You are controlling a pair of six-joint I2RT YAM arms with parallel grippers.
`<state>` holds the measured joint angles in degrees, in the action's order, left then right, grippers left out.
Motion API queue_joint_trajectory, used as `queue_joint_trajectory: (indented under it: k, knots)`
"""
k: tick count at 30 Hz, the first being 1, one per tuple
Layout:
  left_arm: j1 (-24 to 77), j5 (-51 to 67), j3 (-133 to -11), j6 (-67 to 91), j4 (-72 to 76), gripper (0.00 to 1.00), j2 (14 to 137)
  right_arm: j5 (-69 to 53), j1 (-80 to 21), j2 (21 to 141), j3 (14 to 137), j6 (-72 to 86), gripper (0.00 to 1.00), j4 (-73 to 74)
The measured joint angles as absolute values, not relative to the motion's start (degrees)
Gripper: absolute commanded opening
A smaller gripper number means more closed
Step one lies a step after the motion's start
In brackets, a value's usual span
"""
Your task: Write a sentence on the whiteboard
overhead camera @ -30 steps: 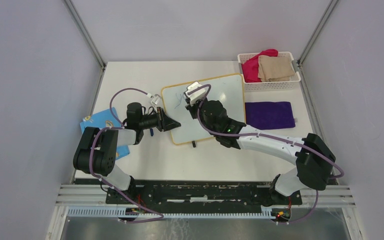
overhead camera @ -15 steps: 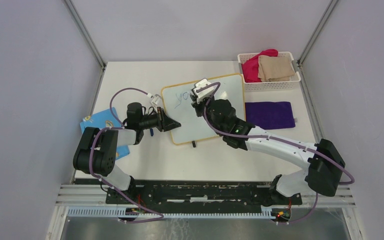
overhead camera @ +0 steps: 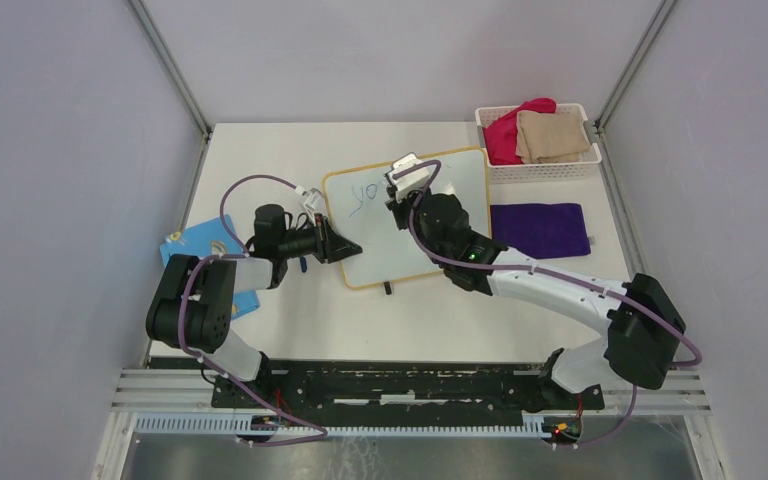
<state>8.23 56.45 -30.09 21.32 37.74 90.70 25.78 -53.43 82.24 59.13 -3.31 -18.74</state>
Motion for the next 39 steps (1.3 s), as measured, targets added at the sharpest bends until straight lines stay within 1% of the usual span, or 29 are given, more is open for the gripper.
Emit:
queue_joint_trajectory:
  k: [16,27,39]
  knots:
    - [8.4,56.0,-30.4,21.0,36.5,0.36,90.6,25.8,-52.7,83.0,58.8,-2.6,0.0,-19.1]
    - [8.8,55.5,-30.5,20.3,35.7,0.36,90.6,25.8,-52.7,80.5,53.1,-1.3,0.0,-20.5]
    - [8.9,55.4,-30.7,19.4,34.7,0.36,90.6,26.7,-51.5,78.7,51.7,-1.3,0.0,-20.4]
